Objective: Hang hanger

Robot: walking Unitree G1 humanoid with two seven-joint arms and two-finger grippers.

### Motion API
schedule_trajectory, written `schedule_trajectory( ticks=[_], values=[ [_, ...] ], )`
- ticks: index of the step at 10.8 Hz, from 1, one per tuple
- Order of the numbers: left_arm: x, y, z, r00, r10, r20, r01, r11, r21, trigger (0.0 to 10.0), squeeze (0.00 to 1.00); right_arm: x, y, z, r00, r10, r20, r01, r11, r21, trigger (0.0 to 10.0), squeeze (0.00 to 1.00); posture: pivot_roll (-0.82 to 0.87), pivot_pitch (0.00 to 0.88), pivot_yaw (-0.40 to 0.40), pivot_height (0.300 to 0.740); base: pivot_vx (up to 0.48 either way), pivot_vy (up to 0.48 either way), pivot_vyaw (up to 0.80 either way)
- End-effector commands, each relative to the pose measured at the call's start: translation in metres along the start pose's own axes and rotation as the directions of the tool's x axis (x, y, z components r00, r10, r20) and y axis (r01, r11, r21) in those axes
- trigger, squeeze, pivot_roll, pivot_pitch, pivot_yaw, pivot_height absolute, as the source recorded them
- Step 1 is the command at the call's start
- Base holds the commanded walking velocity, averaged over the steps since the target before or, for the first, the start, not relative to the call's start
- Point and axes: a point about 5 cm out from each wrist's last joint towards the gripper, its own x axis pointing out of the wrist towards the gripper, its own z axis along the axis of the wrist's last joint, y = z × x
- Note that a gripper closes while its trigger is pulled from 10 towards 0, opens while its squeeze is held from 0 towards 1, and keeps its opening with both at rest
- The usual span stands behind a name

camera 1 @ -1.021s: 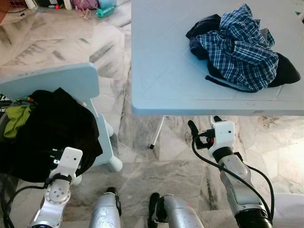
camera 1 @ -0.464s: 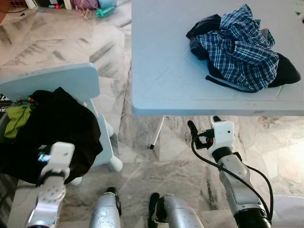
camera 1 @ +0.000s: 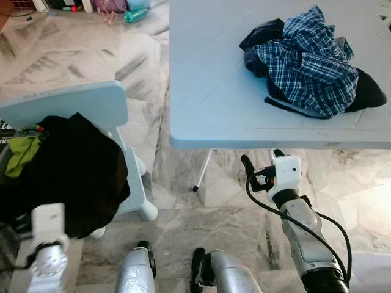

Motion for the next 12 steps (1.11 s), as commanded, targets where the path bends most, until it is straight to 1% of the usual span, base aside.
schedule_trajectory(
  ticks=[1, 2, 3, 4, 5, 6, 7, 8, 9, 10, 11, 12],
  values=[
    [-0.006, 0.016, -0.019, 0.995, 0.078, -0.069, -0.078, 0.997, 0.001, 0.0, 0.0, -0.003, -0.001, -0.004, 1.0, -0.006, -0.015, 0.006, 1.0, -0.005, 10.0, 0.0, 0.03, 0.241, -0.079, 0.74, 0.0, 0.0, 0.0],
    [-0.008, 0.025, -0.017, 0.991, 0.13, -0.043, -0.13, 0.992, 0.003, 0.0, 0.0, -0.003, -0.002, -0.004, 1.0, -0.006, -0.016, 0.006, 1.0, -0.006, 10.0, 0.0, 0.03, 0.243, -0.079, 0.74, 0.0, 0.0, 0.0],
    [-0.012, 0.042, -0.018, 0.975, 0.219, -0.029, -0.219, 0.976, 0.009, 0.0, 0.0, -0.004, -0.002, -0.004, 1.0, -0.006, -0.017, 0.006, 1.0, -0.007, 10.0, 0.0, 0.03, 0.246, -0.079, 0.74, 0.0, 0.0, 0.0],
    [-0.014, 0.05, -0.022, 0.964, 0.261, -0.048, -0.26, 0.965, 0.012, 0.0, 0.0, -0.004, -0.002, -0.005, 1.0, -0.003, -0.019, 0.003, 1.0, -0.006, 10.0, 0.0, 0.03, 0.248, -0.08, 0.74, 0.0, 0.0, 0.0],
    [-0.016, 0.056, -0.025, 0.958, 0.281, -0.051, -0.28, 0.96, 0.022, 0.0, 0.0, -0.005, -0.001, -0.005, 1.0, 0.0, -0.019, 0.0, 1.0, -0.007, 10.0, 0.0, 0.03, 0.254, -0.08, 0.74, 0.0, 0.0, 0.0],
    [-0.019, 0.064, -0.035, 0.942, 0.318, -0.105, -0.317, 0.948, 0.027, 0.0, 0.0, -0.006, -0.001, -0.005, 1.0, 0.0, -0.021, 0.0, 1.0, -0.008, 10.0, 0.0, 0.03, 0.258, -0.082, 0.74, 0.0, 0.0, 0.0],
    [-0.017, 0.06, -0.039, 0.959, 0.257, -0.117, -0.245, 0.964, 0.108, 3.8, 0.0, -0.007, -0.002, -0.006, 1.0, 0.001, -0.023, -0.001, 1.0, -0.01, 10.0, 0.0, 0.03, 0.259, -0.085, 0.74, 0.0, 0.0, 0.0],
    [-0.014, 0.052, -0.031, 0.978, 0.201, -0.063, -0.189, 0.968, 0.166, 10.0, 0.0, -0.007, -0.003, -0.006, 1.0, 0.002, -0.024, -0.003, 1.0, -0.012, 10.0, 0.0, 0.03, 0.259, -0.087, 0.74, 0.0, 0.0, 0.0],
    [-0.009, 0.044, -0.018, 0.992, 0.126, 0.012, -0.125, 0.955, 0.27, 10.0, 1.0, -0.007, -0.004, -0.005, 1.0, 0.004, -0.023, -0.004, 1.0, -0.015, 10.0, 0.0, 0.03, 0.257, -0.09, 0.74, 0.0, 0.0, 0.0],
    [-0.004, 0.036, -0.007, 0.997, 0.053, 0.056, -0.07, 0.924, 0.377, 10.0, 1.0, -0.006, -0.005, -0.004, 1.0, 0.005, -0.021, -0.005, 1.0, -0.018, 10.0, 0.0, 0.03, 0.254, -0.09, 0.74, 0.0, 0.0, 0.0],
    [-0.003, 0.032, 0.001, 0.994, -0.018, 0.105, -0.035, 0.878, 0.477, 10.0, 1.0, -0.005, -0.005, -0.004, 1.0, 0.005, -0.02, -0.005, 1.0, -0.018, 10.0, 0.0, 0.03, 0.254, -0.09, 0.74, 0.0, 0.0, 0.0],
    [-0.005, 0.021, 0.01, 0.982, -0.121, 0.144, 0.022, 0.833, 0.554, 10.0, 1.0, -0.004, -0.002, -0.004, 1.0, 0.011, -0.021, -0.011, 1.0, -0.016, 10.0, 0.0, 0.04, 0.252, -0.09, 0.74, 0.0, 0.0, 0.0]
  ],
)
